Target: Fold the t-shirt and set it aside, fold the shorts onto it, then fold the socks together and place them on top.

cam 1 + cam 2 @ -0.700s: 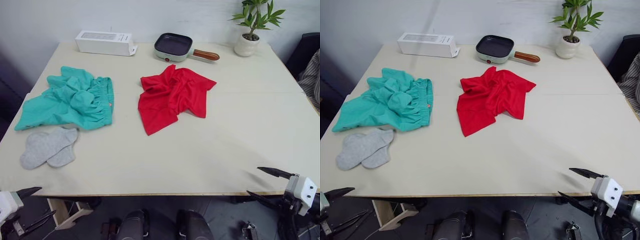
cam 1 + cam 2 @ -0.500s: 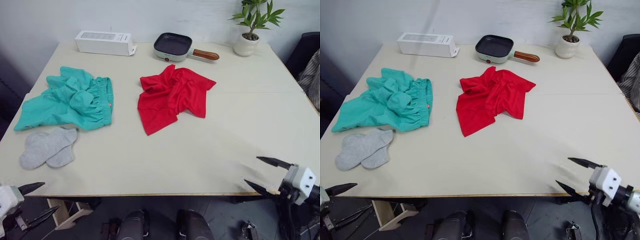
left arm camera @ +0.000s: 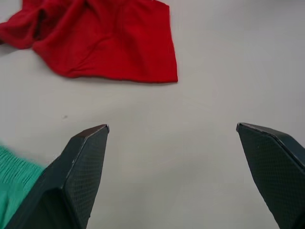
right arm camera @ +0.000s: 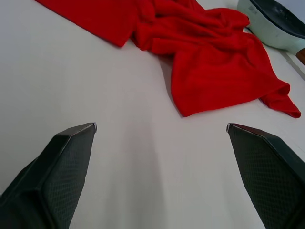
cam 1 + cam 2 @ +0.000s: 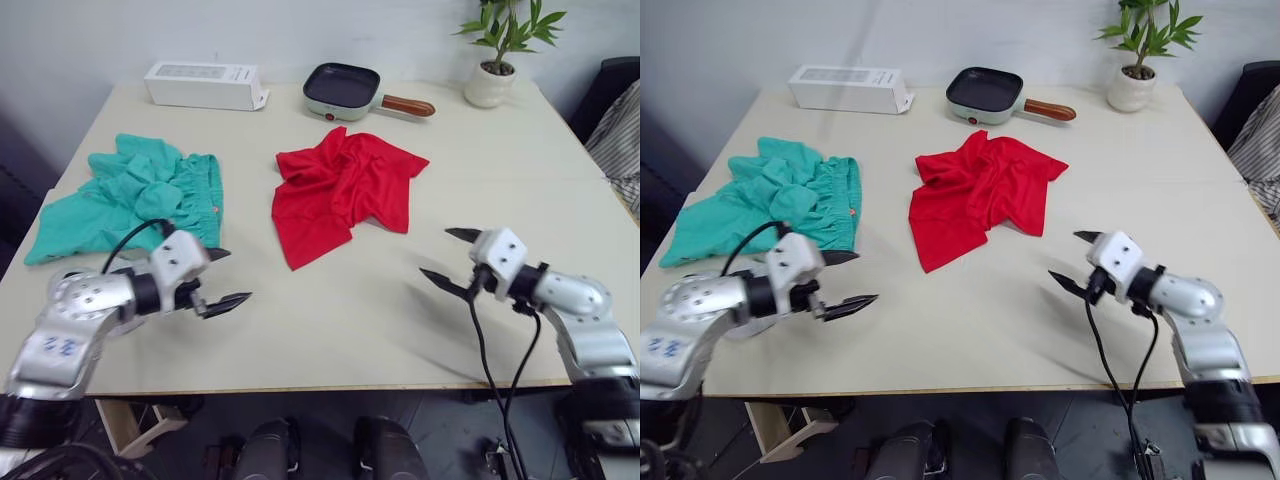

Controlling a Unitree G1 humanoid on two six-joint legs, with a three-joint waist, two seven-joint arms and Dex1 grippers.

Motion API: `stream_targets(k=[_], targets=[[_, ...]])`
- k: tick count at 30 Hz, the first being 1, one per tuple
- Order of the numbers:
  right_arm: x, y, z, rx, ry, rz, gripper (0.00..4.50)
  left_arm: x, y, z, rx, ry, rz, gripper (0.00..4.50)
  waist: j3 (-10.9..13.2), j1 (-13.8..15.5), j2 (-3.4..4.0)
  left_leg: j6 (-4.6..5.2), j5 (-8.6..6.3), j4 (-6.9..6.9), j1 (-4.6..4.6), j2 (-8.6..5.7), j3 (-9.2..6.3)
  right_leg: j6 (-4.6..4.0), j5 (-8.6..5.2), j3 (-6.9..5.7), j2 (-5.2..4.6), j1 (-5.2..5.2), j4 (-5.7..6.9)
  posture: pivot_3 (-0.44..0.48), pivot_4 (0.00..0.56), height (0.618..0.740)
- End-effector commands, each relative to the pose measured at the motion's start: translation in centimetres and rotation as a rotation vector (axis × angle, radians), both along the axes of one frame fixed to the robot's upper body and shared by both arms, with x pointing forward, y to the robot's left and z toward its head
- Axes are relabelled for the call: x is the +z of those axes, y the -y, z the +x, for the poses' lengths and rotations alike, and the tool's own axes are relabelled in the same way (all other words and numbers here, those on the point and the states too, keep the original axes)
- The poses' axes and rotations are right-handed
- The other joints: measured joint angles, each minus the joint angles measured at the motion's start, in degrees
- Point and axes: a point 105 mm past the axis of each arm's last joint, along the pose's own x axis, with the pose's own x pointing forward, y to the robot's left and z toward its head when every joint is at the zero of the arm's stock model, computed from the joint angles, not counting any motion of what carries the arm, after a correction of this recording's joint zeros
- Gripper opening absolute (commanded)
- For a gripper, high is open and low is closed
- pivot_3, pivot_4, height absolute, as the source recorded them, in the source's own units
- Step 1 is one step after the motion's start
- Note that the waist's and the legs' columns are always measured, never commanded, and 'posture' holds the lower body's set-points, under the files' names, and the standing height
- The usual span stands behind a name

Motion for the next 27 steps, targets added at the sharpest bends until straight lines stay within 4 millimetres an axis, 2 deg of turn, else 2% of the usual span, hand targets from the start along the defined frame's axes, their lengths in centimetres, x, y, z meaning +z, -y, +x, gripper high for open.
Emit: stream_targets(k=[1, 6, 9, 14, 22, 25, 26, 27], targets=[[0.1, -0.2, 2.7, -0.064, 0.011, -0.061, 4.47, -1.3, 0.9, 2.5, 0.008, 0.053, 0.129, 4.50, 0.03, -0.01, -0.05, 0.01, 0.02, 0.02, -0.01, 0.00, 0.02, 0.00, 0.00, 0.02, 0.02, -0.02, 0.01, 0.000, 0.150, 0.740], [0.4, -1.8, 5.5, -0.060, -0.009, -0.093, 4.47, -1.9, 3.3, 5.1, -0.033, 0.086, 0.178, 4.50, 0.15, 0.07, -0.23, 0.11, 0.11, 0.30, -0.01, 0.02, 0.11, 0.01, 0.00, 0.18, -0.02, -0.04, 0.08, 0.000, 0.150, 0.740], [0.5, -2.8, 6.6, -0.044, -0.026, -0.105, 4.47, -2.4, 3.8, 6.4, -0.060, 0.127, 0.252, 4.50, 0.15, 0.13, -0.23, 0.13, 0.12, 0.56, -0.01, 0.02, 0.07, 0.01, 0.00, 0.16, -0.08, -0.03, 0.21, 0.000, 0.150, 0.740], [0.4, -2.9, 7.9, -0.072, -0.039, -0.126, 4.47, -2.5, 4.6, 8.2, -0.092, 0.241, 0.354, 4.50, 0.15, 0.17, -0.23, 0.19, 0.09, 0.81, 0.00, -0.01, 0.03, 0.02, 0.02, 0.13, -0.22, 0.05, 0.39, 0.000, 0.150, 0.740], [0.0, -2.5, 9.3, -0.168, -0.057, -0.138, 4.47, -3.5, 7.5, 10.1, -0.113, 0.230, 0.320, 4.50, 0.10, 0.23, -0.29, 0.29, 0.14, 0.95, 0.04, -0.11, -0.02, 0.03, 0.02, 0.07, -0.46, 0.08, 0.69, 0.000, 0.150, 0.740], [-0.4, -2.9, 9.7, -0.188, -0.068, -0.132, 4.50, -4.0, 8.0, 10.4, -0.116, 0.223, 0.326, 3.91, 0.04, 0.18, -0.34, 0.30, 0.15, 0.96, 0.07, -0.14, -0.09, 0.04, 0.03, 0.01, -0.49, 0.14, 0.70, 0.000, 0.150, 0.740], [-0.6, -3.0, 9.7, -0.195, -0.074, -0.135, 4.50, -4.0, 8.1, 10.5, -0.115, 0.227, 0.325, 3.56, 0.03, 0.10, -0.35, 0.30, 0.15, 0.96, 0.10, -0.14, -0.10, 0.04, 0.03, 0.00, -0.49, 0.18, 0.70, 0.000, 0.150, 0.740], [-0.8, -3.1, 9.8, -0.205, -0.080, -0.132, 4.31, -4.2, 8.2, 10.6, -0.119, 0.222, 0.325, 3.32, 0.00, 0.04, -0.38, 0.30, 0.15, 0.96, 0.11, -0.14, -0.12, 0.04, 0.03, -0.01, -0.50, 0.19, 0.70, 0.000, 0.150, 0.740]])
